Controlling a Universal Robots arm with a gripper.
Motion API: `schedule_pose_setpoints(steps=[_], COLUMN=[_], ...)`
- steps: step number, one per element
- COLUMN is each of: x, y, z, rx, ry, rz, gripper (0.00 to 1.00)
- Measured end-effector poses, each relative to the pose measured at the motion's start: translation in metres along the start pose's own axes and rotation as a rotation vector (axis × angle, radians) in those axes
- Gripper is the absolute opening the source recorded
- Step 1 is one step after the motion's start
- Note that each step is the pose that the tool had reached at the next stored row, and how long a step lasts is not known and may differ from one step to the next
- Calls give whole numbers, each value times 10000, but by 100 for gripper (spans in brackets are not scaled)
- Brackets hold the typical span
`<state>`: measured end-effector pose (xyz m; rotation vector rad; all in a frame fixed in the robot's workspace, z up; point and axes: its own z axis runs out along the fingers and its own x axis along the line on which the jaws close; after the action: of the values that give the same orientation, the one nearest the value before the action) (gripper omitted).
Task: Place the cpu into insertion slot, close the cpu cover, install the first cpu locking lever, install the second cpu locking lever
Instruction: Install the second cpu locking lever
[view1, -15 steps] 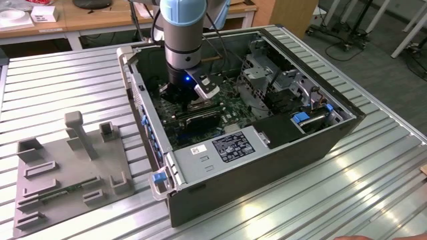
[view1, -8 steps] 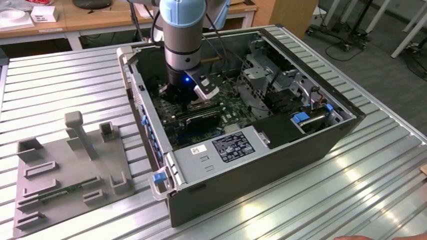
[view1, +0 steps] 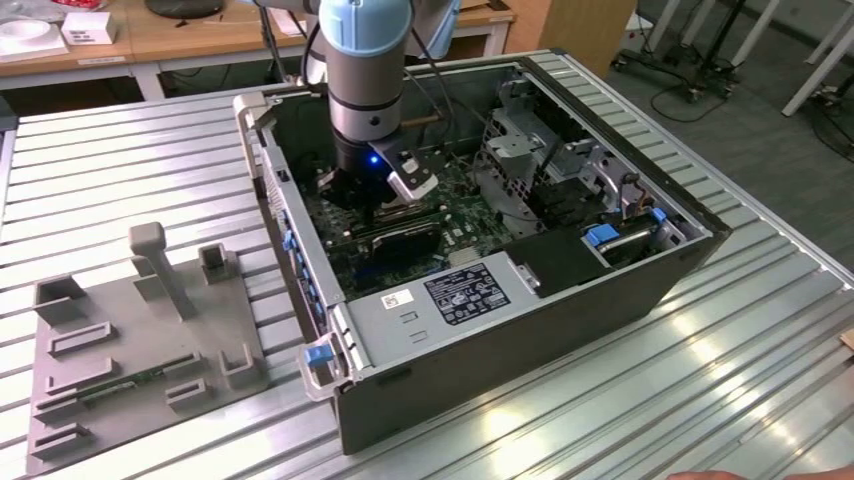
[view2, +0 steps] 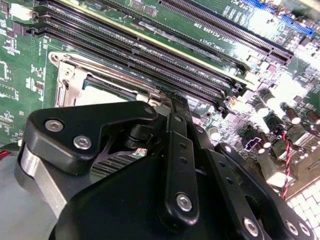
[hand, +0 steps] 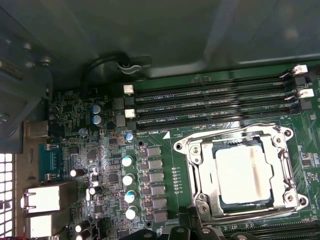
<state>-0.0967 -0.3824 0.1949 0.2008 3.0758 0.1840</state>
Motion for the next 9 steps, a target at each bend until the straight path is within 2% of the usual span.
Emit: schedule_pose_setpoints(steps=[9], x=[0], y=[0], z=[6], rx=[-4], ry=[-2], rz=[0], gripper=[11])
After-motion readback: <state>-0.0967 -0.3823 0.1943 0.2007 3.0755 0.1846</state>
